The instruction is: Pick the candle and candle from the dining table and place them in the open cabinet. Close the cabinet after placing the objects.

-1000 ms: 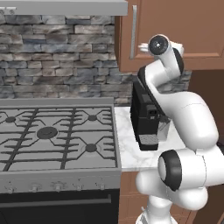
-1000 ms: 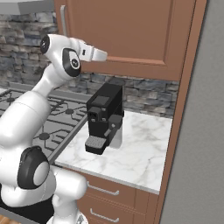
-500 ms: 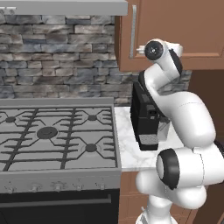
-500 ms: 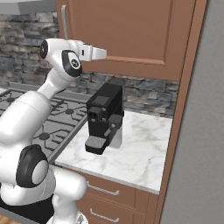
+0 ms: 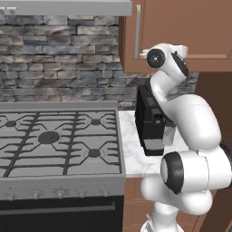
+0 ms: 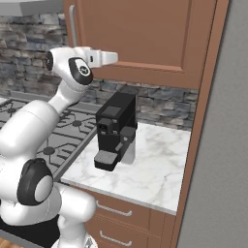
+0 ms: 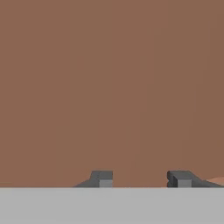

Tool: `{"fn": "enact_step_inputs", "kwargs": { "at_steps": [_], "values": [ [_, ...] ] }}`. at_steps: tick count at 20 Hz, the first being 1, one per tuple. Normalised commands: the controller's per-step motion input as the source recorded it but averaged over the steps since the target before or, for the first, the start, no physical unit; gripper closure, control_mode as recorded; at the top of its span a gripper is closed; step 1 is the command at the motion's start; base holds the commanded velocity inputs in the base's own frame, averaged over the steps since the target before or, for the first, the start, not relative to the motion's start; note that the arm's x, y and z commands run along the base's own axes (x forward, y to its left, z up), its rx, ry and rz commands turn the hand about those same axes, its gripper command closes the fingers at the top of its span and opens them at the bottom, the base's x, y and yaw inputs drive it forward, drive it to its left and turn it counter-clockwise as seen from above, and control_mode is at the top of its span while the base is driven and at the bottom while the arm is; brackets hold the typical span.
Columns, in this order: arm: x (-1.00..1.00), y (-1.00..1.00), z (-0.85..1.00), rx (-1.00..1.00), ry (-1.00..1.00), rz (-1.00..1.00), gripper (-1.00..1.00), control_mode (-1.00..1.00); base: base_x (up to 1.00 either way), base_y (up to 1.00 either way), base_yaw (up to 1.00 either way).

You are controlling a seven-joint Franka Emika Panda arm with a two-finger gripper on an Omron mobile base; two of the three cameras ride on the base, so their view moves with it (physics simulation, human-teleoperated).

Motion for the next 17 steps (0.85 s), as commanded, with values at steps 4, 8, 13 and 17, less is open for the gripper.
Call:
{"fn": "enact_step_inputs", "kwargs": {
  "at_steps": [4,8,13,17],
  "values": [
    [0.75,0.03,-0.42,-0.12,0.00,-0.01,-1.00,-1.00,0.00,0.00,0.00],
    [0.75,0.03,-0.44,-0.11,0.00,-0.01,-1.00,-1.00,0.00,0.00,0.00],
    [0.75,0.03,-0.45,-0.10,0.00,-0.01,-1.00,-1.00,0.00,0.00,0.00],
    [0.75,0.03,-0.47,-0.08,0.00,0.00,-1.00,-1.00,0.00,0.00,0.00]
  ]
}}
